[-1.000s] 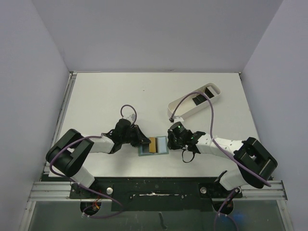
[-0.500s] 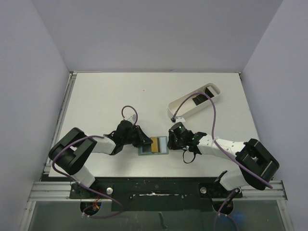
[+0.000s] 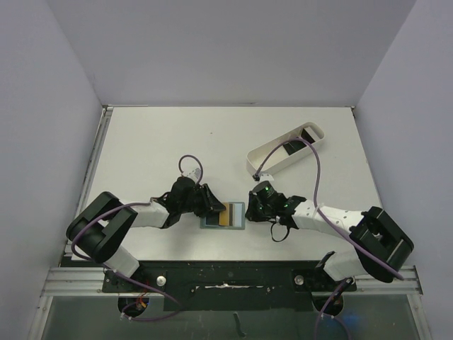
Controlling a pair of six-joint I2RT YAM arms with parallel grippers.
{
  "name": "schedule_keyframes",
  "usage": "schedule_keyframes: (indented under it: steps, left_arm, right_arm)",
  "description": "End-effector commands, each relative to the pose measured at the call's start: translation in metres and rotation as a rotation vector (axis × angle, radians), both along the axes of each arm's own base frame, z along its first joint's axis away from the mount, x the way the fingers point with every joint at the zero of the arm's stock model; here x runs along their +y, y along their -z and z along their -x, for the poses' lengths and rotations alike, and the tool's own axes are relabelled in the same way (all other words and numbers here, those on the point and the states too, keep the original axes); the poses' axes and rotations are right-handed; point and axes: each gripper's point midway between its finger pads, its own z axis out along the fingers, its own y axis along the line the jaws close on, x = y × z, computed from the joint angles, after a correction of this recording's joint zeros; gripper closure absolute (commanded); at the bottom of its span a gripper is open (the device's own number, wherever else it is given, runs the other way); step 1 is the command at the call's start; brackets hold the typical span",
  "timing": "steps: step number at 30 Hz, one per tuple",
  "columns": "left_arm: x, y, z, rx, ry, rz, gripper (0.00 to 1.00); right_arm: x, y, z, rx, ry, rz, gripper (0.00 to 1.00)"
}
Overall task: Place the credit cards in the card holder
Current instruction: Insert the credit card into the card holder.
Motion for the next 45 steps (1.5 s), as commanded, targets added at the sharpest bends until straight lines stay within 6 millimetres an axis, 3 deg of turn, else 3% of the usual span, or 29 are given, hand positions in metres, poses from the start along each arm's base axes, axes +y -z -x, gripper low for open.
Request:
schedule_keyframes:
  steps: [1, 7, 15, 23, 33, 45]
  left_arm:
    - [-0.001, -0.007, -0.002, -0.029, 0.003, -0.022, 0.69]
    - [0.0, -0.001, -0.002, -0.027, 0.012, -0.091, 0.68]
    - [0.004, -0.021, -0.009, -0.076, 0.004, -0.119, 0.65]
    - [0.001, -0.021, -0.002, -0.069, 0.017, -0.096, 0.64]
    - [-0.012, -0.008, 0.005, -0.035, 0.046, -0.057, 0.64]
    - [-0.038, -0.012, 0.01, -0.023, 0.1, 0.017, 0.66]
  right_arm:
    - [0.01, -0.011, -0.001, -0.03, 0.0, -0.068, 0.94]
    - [0.009, -0.011, 0.002, -0.03, -0.005, -0.064, 0.96]
    - [0.007, -0.012, 0.002, -0.037, 0.007, -0.069, 0.96]
    - [0.01, -0.011, 0.004, -0.033, 0.004, -0.076, 0.96]
    - [0.013, -0.012, 0.002, -0.04, -0.006, -0.08, 0.96]
    - [0.015, -0.007, 0.003, -0.032, -0.012, -0.069, 0.96]
